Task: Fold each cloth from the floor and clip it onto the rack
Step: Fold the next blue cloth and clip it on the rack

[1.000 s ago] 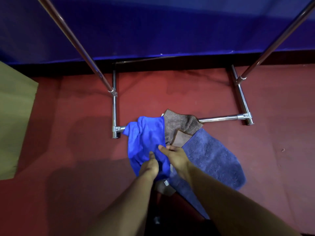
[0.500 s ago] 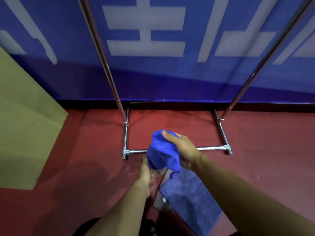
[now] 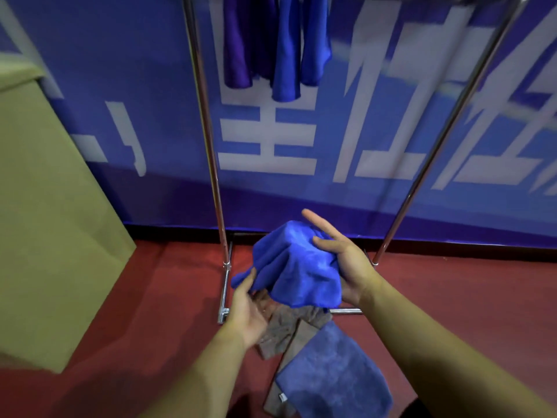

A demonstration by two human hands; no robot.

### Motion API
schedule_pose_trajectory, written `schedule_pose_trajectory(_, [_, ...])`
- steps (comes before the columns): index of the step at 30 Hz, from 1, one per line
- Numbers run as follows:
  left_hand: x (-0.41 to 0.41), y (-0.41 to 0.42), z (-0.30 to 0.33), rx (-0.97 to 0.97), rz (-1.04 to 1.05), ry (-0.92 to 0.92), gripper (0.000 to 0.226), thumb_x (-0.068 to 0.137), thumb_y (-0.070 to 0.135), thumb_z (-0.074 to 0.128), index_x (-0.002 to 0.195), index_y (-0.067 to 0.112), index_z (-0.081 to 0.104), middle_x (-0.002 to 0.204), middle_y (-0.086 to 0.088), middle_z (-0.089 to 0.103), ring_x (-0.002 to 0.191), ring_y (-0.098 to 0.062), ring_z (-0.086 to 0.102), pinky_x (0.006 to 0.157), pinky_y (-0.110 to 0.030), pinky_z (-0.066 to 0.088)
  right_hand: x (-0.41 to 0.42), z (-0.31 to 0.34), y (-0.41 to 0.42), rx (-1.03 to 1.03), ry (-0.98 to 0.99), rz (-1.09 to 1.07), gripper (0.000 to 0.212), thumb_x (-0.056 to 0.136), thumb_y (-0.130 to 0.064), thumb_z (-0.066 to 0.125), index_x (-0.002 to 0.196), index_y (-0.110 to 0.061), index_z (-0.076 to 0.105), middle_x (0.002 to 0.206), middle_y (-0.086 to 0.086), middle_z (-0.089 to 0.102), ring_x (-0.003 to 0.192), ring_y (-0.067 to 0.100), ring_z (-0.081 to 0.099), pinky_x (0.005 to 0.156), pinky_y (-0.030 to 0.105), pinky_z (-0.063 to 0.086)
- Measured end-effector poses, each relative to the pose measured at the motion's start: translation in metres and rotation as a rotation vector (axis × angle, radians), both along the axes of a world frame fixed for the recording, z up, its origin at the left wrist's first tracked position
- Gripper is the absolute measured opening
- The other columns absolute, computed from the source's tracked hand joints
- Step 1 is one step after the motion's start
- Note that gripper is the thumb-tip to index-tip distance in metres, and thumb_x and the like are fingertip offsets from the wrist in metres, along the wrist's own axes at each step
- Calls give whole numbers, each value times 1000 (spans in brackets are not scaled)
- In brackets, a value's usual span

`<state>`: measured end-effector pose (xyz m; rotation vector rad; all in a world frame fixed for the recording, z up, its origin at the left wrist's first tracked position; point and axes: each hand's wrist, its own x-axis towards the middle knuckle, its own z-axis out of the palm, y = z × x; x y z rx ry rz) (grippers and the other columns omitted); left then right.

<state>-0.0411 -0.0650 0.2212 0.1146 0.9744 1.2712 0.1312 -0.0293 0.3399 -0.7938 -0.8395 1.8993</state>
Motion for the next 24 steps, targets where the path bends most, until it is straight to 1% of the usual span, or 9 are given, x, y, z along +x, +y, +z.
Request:
schedule_pose_trajectory(3, [-19,0,9,87,-6,156,25,93,28,63,114,16,67,104,-17,74,93,-31,70,72,-36,58,9,4,-7,54,-111,-45,37,95,-8,50,129,-8,65,132,15,66,114,27,62,104,41,47])
schedule_pose_trajectory(6, [-34,-2,22,95,-16,221,43,93,32,63,127,5,63,118,-21,71,112,-35,66,100,-46,51,17,2,-14,128,-280,-190,24,92,-9,63,114,-6,73,113,8,75,105,19,65,91,29,51])
schedule_pose_trajectory(8, [-40,-4,32,80,-3,232,34,95,29,60,120,7,66,113,-16,73,103,-29,68,95,-40,51,23,1,-16,171,-386,-294,15,86,-5,72,98,-11,78,97,4,78,92,16,67,85,29,52])
schedule_pose_trajectory(10, [-41,-12,43,71,14,166,26,95,25,57,115,11,66,106,-12,72,92,-22,67,85,-32,50,28,0,-17,217,-462,-352,16,86,-3,73,91,-18,79,96,3,78,91,16,68,92,35,53])
schedule_pose_trajectory(15, [-28,-47,42,111,84,-135,57,91,36,63,132,-3,59,129,-20,65,110,-29,65,105,-33,45,36,-1,-26,207,-496,-308,31,101,-7,52,114,-24,74,118,10,73,104,23,67,98,40,53])
schedule_pose_trajectory(18, [-15,-65,23,61,57,-204,71,90,53,64,137,1,56,138,-20,59,128,-34,55,118,-44,35,36,-7,-37,58,-336,-274,35,105,-10,43,122,-25,71,122,15,70,102,26,67,99,45,53])
schedule_pose_trajectory(20, [-7,-72,8,-15,-40,-155,75,85,58,68,136,4,59,130,-17,65,118,-33,64,105,-43,50,33,-5,-45,-11,-221,-260,36,106,-10,40,125,-22,69,122,15,71,101,28,68,96,46,55])
schedule_pose_trajectory(22, [4,-80,-6,-161,-252,-29,66,85,62,64,123,7,65,105,-14,74,90,-31,74,73,-36,62,29,0,-54,-21,-199,-230,36,106,-10,40,126,-20,68,119,13,72,95,26,70,84,39,59])
schedule_pose_trajectory(24, [10,-88,-16,-300,-494,112,71,83,72,57,117,10,62,105,-16,74,90,-34,74,73,-39,60,24,5,-60,10,-246,-181,35,105,-9,41,125,-19,68,118,12,73,90,23,69,78,34,59])
